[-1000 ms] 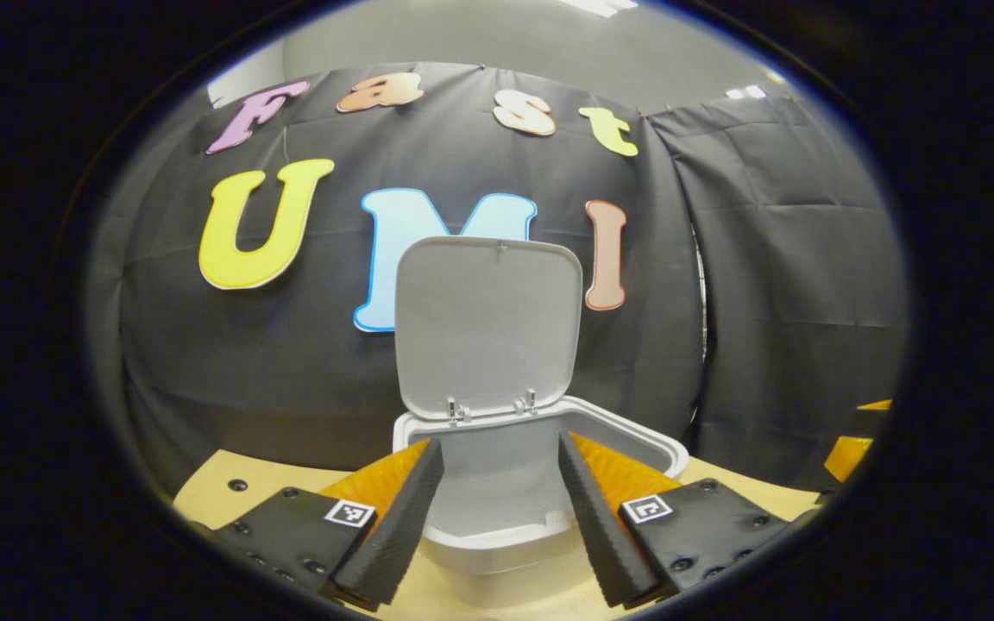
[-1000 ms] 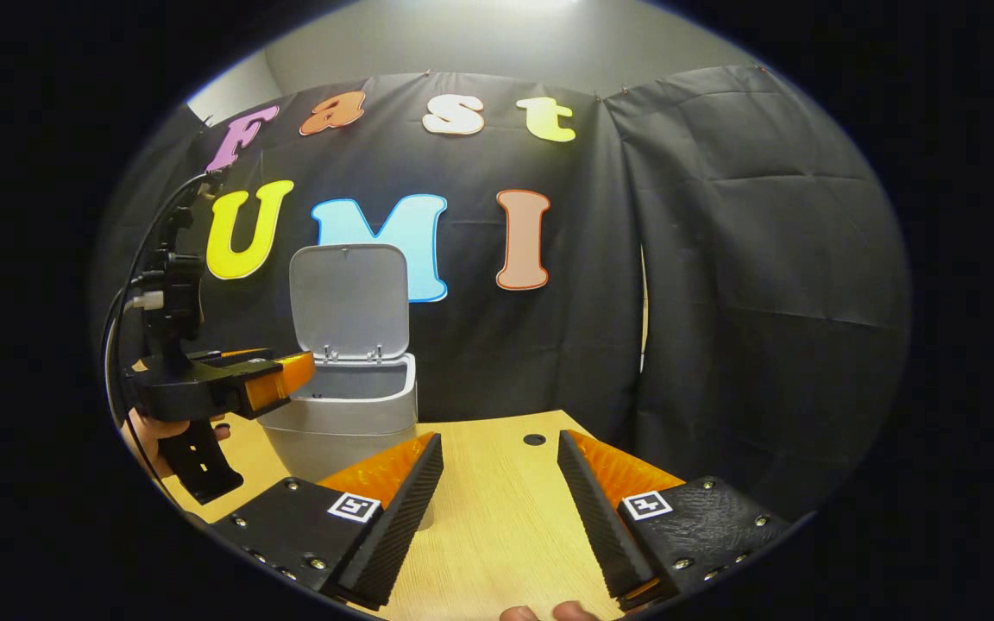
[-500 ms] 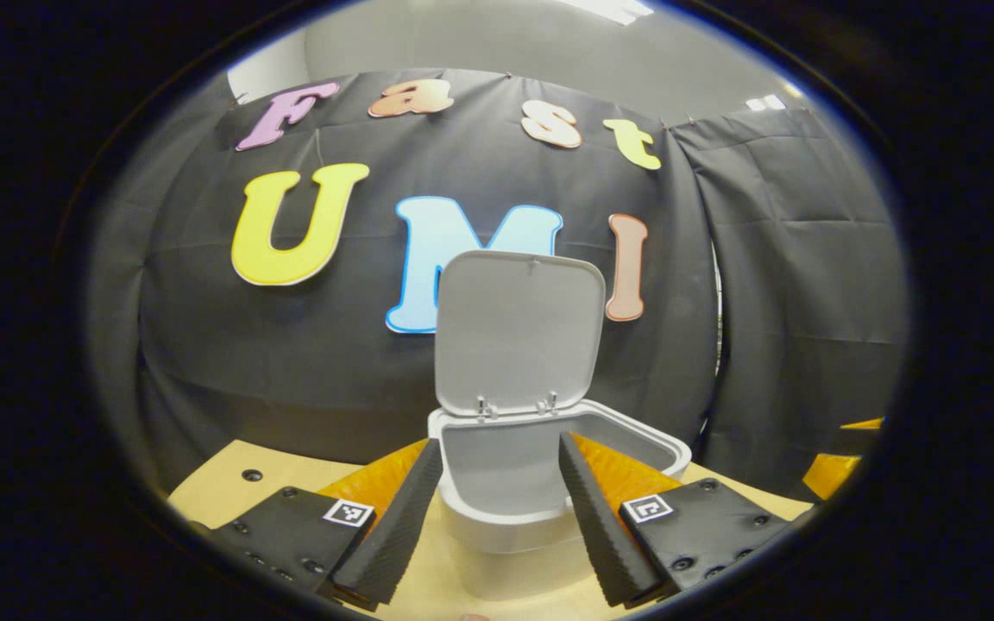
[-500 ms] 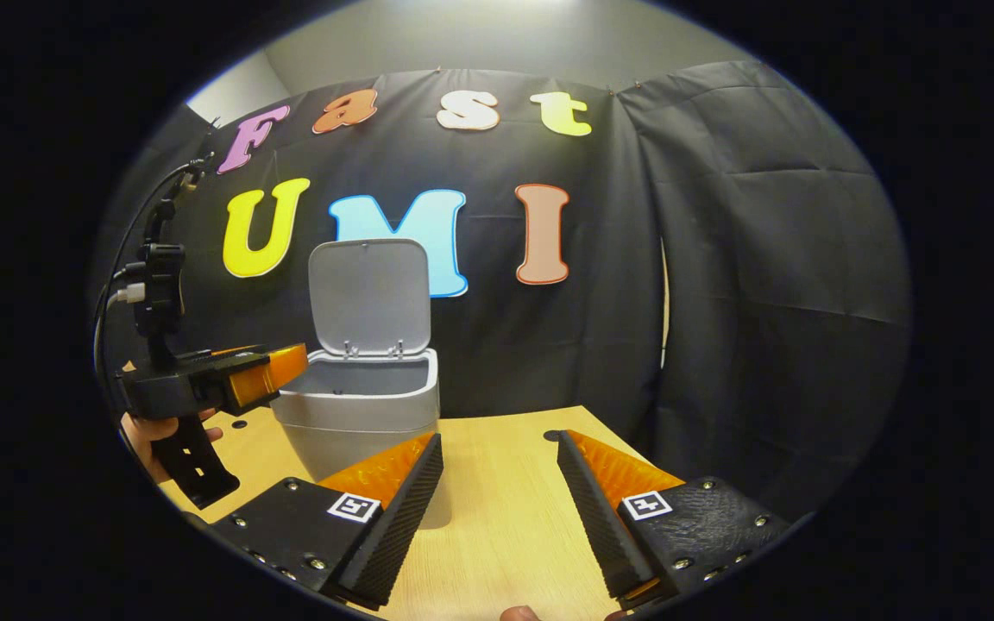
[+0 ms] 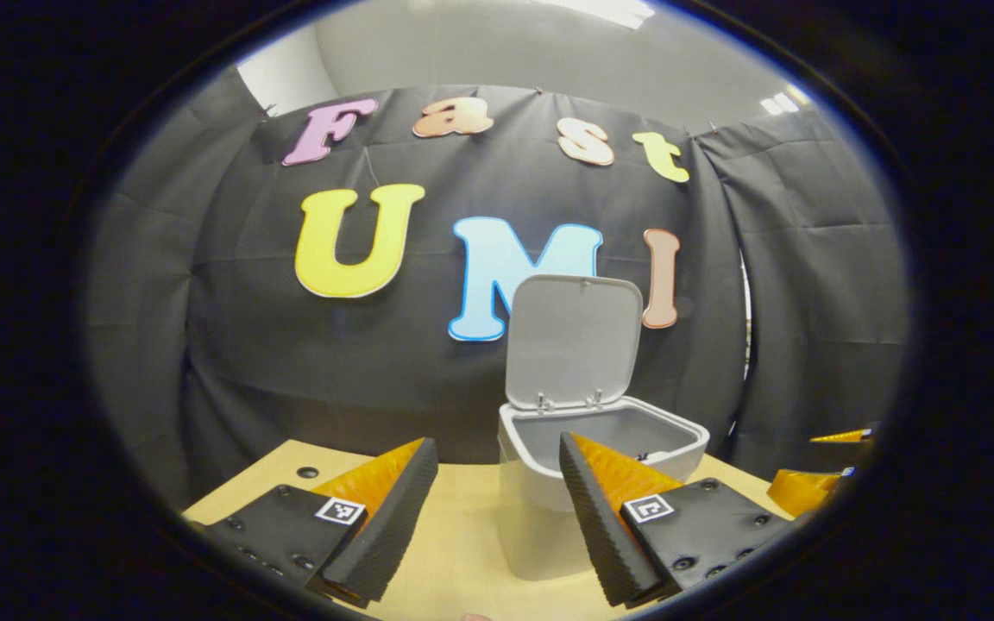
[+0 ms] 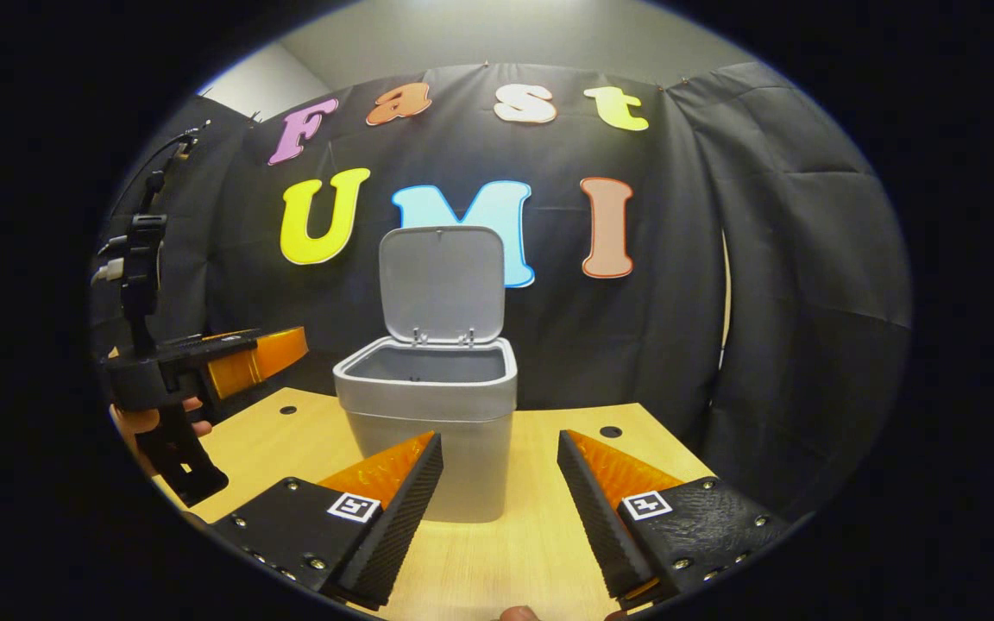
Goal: Press the lid of the desktop garbage bin to open it, pick up the crumpled paper on the desktop and throw it into the bin, then pick up the pop can on the desktop and drop it into the bin, and finally close the garbage bin lid.
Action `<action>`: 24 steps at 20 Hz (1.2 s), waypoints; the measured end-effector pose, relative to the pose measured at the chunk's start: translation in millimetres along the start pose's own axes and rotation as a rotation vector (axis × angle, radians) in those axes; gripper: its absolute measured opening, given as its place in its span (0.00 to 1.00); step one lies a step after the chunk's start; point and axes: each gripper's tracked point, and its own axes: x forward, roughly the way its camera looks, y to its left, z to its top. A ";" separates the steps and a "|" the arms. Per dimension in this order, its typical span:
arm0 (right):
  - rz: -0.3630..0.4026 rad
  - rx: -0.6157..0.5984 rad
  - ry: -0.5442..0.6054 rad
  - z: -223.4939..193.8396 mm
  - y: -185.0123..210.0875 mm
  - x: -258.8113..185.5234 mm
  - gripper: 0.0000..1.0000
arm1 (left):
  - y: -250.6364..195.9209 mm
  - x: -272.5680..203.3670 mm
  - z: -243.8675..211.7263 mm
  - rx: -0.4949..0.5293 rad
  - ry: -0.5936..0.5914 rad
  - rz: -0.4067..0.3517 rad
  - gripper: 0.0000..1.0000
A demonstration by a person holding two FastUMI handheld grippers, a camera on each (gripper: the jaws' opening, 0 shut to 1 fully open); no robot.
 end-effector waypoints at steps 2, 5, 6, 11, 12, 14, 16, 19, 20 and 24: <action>0.035 -0.004 0.012 -4.7 11.8 0.5 0.87 | 9.9 -13.2 -2.2 0.008 0.002 0.019 0.91; 0.072 -0.013 0.023 -9.5 26.1 -0.2 0.87 | 22.2 -25.9 -5.8 0.013 0.008 0.047 0.91; 0.082 -0.016 0.024 -11.8 29.5 -0.6 0.87 | 24.0 -30.7 -6.0 0.010 0.007 0.050 0.91; 0.142 -0.029 0.065 -29.9 48.7 -1.6 0.87 | 31.5 -48.3 0.5 0.011 -0.002 0.074 0.91; 0.159 -0.029 0.081 -36.0 53.9 -2.9 0.87 | 33.3 -52.0 2.6 0.011 -0.004 0.076 0.91; 0.201 -0.032 0.118 -48.9 68.0 -6.4 0.87 | 35.3 -63.2 4.5 0.007 -0.008 0.083 0.91; 0.251 -0.037 0.153 -59.5 84.9 -10.5 0.87 | 38.8 -74.8 5.0 0.003 -0.008 0.092 0.91; 0.334 -0.046 0.209 -76.3 112.1 -17.2 0.87 | 47.4 -89.0 6.5 -0.002 -0.014 0.110 0.91; 0.365 -0.056 0.238 -84.5 121.6 -19.2 0.87 | 50.1 -92.3 5.6 -0.002 -0.011 0.116 0.91; 0.444 -0.103 0.352 -115.7 147.0 -28.3 0.87 | 55.4 -97.5 -3.3 -0.006 0.005 0.124 0.92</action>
